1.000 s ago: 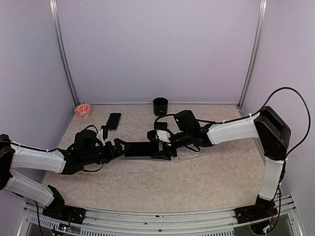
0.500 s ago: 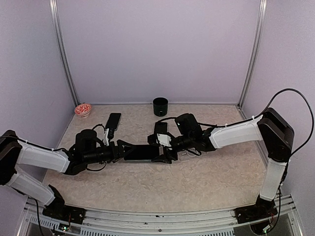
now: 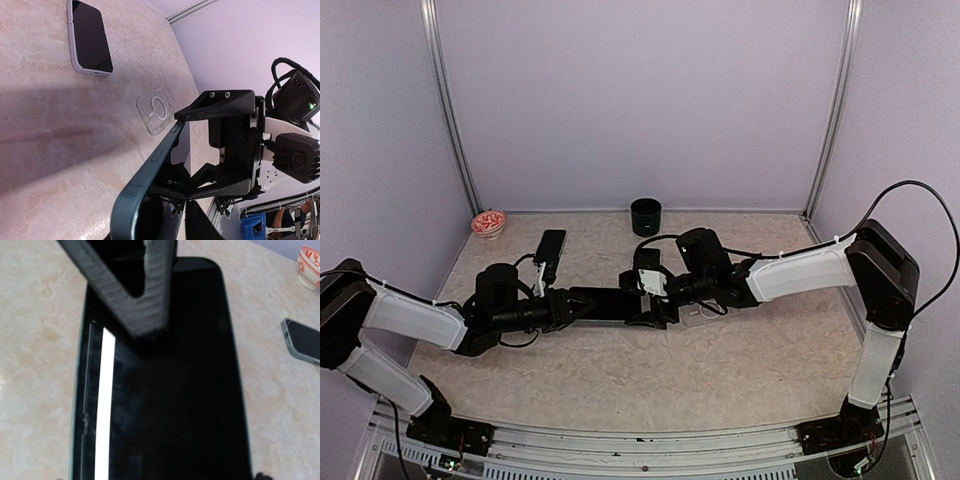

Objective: Put the phone into the phone case
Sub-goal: Pass from the right arm to the left, then move the phone case to the center of the board.

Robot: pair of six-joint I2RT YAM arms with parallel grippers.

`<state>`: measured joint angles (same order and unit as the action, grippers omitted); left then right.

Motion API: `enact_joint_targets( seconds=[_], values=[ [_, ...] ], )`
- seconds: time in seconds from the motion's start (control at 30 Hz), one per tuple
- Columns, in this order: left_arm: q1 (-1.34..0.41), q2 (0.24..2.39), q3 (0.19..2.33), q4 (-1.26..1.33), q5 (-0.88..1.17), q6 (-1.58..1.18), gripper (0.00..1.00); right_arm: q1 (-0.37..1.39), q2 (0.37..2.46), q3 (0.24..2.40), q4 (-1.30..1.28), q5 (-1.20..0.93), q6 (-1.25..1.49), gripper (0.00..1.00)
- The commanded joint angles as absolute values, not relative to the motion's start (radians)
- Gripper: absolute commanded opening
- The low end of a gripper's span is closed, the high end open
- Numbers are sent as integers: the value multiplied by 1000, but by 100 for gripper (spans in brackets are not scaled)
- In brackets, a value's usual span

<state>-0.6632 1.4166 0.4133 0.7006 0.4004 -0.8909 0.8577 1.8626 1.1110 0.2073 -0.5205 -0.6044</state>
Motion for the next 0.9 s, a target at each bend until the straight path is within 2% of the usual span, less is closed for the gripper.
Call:
enact_joint_targets(
  seconds=[0.0, 0.33, 0.4, 0.6, 0.87],
  values=[
    [-668, 1429, 411, 791, 462, -890, 26, 875, 1820, 1097, 258, -512, -613, 54],
    [-669, 1446, 407, 819, 481, -900, 2, 874, 1815, 1080, 273, -485, -620, 55],
    [-670, 1447, 407, 823, 482, -900, 0, 874, 1805, 1077, 281, -469, -614, 60],
    [-673, 1441, 402, 835, 485, -891, 0, 868, 1762, 1031, 360, -376, -568, 98],
    [-691, 1398, 390, 858, 469, -841, 0, 842, 1709, 1044, 350, -123, -401, 100]
  ],
)
